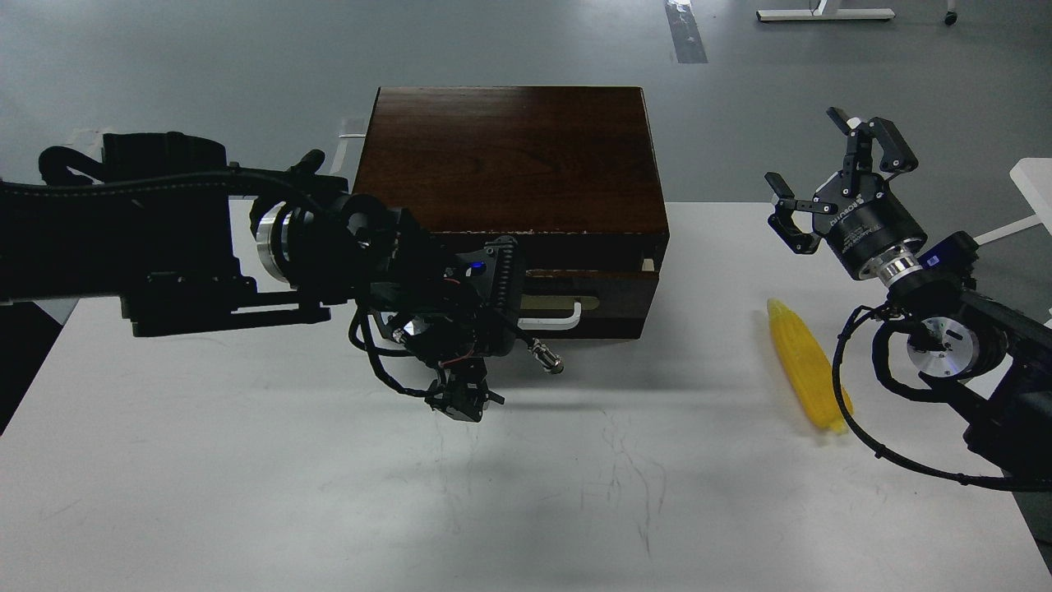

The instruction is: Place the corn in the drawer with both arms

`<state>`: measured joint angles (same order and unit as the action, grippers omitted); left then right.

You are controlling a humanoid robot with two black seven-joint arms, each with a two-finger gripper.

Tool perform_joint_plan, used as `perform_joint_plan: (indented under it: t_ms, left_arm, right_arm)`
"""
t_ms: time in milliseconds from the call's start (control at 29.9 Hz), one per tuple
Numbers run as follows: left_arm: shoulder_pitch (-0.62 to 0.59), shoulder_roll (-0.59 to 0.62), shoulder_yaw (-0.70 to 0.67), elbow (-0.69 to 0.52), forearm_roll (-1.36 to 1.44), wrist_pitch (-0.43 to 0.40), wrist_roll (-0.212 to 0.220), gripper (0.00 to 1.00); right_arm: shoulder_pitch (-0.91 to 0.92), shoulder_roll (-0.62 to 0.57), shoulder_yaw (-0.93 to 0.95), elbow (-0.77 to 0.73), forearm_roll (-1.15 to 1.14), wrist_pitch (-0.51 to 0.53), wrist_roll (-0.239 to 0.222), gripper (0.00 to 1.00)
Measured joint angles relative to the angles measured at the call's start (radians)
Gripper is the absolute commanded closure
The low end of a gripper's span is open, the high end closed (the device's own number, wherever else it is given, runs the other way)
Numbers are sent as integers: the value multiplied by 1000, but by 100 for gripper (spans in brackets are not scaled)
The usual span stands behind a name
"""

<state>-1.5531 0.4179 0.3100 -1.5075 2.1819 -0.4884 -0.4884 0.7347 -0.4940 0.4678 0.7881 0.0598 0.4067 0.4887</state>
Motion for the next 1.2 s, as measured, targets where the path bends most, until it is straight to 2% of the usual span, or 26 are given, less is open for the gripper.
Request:
perform_joint_plan:
  t_ms: [1204]
  left_arm:
    - [-15,59,-9,-152,0,0,0,2]
  right_arm:
    - [0,-2,6,0,0,0,0,0]
